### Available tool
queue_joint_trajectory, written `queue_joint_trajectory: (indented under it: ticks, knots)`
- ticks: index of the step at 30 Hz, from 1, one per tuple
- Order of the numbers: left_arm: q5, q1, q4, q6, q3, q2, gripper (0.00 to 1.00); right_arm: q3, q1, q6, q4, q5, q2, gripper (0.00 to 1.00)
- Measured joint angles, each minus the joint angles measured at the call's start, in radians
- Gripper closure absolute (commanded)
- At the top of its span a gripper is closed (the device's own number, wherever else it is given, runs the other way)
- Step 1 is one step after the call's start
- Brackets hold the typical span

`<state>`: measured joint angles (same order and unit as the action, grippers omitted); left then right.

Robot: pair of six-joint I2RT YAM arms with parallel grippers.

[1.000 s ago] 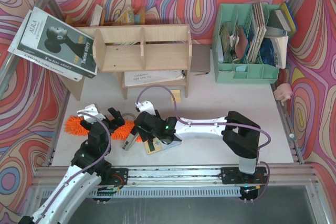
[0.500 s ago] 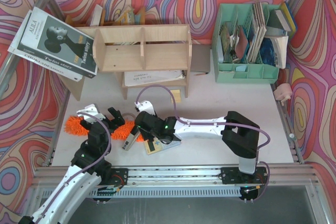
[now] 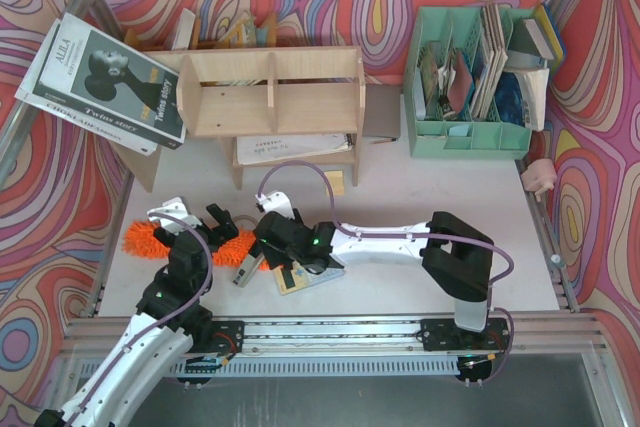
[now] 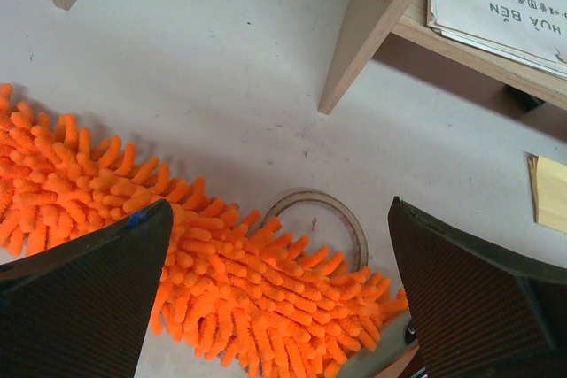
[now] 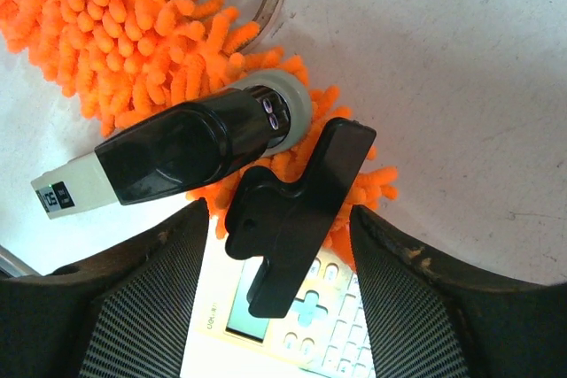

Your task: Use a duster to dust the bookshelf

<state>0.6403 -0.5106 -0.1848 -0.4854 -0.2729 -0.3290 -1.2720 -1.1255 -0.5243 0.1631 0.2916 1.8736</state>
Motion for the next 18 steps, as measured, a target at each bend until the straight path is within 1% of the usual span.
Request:
queue_joint_trajectory:
  ticks: [9, 11, 13, 14, 18]
  knots:
    - [0.0, 0.0, 0.0, 0.0, 0.0, 0.0, 0.01, -0.038, 0.0, 0.004, 0.002, 0.0, 0.041, 0.45]
    - [0.0, 0.0, 0.0, 0.0, 0.0, 0.0, 0.01, -0.038, 0.0, 0.003, 0.006, 0.0, 0.045, 0.44]
    - [0.0, 0.0, 0.0, 0.0, 0.0, 0.0, 0.01, -0.038, 0.0, 0.003, 0.007, 0.001, 0.045, 0.4]
    - [0.0, 0.0, 0.0, 0.0, 0.0, 0.0, 0.02, -0.038, 0.0, 0.003, 0.007, 0.002, 0.045, 0.39]
    - [0.0, 0.0, 0.001, 0.0, 0.0, 0.0, 0.01, -0.038, 0.0, 0.003, 0.012, 0.005, 0.046, 0.41]
